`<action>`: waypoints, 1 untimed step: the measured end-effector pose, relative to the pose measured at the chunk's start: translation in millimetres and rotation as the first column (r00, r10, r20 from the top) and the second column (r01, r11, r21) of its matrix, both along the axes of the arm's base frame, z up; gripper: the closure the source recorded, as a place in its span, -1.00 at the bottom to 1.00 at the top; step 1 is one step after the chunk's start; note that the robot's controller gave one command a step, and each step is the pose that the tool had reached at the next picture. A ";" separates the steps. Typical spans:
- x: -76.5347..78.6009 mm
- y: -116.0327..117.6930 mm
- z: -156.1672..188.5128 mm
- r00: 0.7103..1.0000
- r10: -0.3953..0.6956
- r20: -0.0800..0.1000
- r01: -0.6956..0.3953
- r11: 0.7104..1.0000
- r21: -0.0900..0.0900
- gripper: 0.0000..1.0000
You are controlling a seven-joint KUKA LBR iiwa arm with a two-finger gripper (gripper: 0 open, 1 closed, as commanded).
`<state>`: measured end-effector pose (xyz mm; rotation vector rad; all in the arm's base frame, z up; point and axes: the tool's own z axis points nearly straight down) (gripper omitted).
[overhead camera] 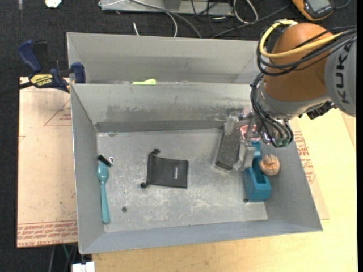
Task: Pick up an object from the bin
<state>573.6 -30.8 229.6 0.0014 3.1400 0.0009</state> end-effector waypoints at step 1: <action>8.5 53.2 -46.1 0.997 -0.081 0.003 0.081 0.997 0.001 -1.00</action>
Offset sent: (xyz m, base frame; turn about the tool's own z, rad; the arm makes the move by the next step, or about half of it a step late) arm 0.0671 0.0297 -0.1046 0.0015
